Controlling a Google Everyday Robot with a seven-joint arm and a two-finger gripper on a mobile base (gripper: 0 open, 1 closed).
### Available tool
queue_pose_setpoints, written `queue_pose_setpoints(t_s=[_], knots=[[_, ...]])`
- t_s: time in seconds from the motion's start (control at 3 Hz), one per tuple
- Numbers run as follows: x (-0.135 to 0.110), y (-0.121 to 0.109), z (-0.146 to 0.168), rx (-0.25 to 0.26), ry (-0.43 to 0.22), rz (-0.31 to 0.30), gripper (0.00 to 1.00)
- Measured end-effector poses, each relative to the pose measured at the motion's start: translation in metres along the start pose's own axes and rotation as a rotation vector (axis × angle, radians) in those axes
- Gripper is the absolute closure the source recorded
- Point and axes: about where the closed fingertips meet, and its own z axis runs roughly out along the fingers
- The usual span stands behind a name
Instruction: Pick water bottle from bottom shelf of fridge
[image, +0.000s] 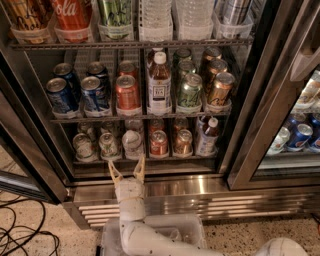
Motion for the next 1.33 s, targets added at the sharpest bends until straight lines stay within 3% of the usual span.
queue_pose_setpoints(t_s=[0.33, 0.67, 1.33], knots=[[0.000, 0.000, 0.000, -0.002, 0.000, 0.001, 0.28], [0.001, -0.009, 0.018, 0.043, -0.015, -0.013, 0.42], [0.001, -0.019, 0.038, 0.092, -0.032, -0.029, 0.42]])
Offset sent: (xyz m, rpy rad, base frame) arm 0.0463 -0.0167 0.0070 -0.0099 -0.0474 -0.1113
